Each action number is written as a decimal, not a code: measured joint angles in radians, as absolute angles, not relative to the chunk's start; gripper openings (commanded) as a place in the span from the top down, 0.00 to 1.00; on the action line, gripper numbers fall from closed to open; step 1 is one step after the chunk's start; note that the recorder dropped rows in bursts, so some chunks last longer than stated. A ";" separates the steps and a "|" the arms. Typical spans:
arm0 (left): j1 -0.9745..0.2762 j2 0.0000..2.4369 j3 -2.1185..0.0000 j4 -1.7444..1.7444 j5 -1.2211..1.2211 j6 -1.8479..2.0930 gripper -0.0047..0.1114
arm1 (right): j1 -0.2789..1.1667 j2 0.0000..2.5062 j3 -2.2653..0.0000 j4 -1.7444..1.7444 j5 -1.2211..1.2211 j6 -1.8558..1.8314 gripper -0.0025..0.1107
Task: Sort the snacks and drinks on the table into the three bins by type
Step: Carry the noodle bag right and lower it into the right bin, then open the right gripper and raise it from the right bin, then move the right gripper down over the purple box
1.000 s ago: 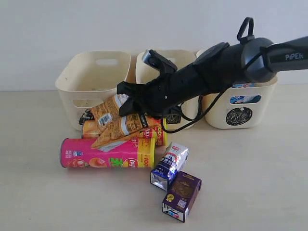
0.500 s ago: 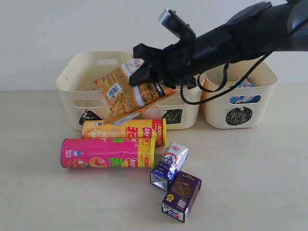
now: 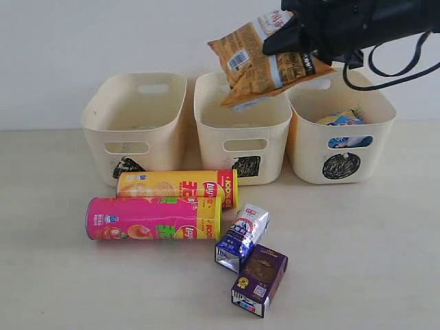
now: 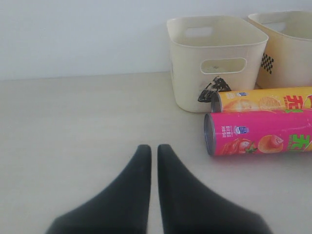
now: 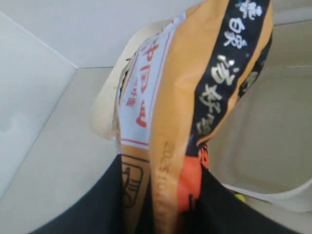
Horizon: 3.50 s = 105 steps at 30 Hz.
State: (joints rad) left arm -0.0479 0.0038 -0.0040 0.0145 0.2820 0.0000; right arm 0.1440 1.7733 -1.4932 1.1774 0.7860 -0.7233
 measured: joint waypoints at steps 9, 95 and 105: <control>-0.048 0.004 -0.004 0.015 0.282 0.000 0.93 | 0.071 1.773 -1.493 1.166 0.641 -0.837 0.98; -0.048 0.004 -0.004 0.015 0.282 0.000 0.93 | 0.070 1.709 -1.534 0.433 1.025 -0.846 0.98; -0.048 0.004 -0.004 0.015 0.282 0.000 0.93 | 0.177 1.623 -1.534 0.396 1.205 -0.882 0.98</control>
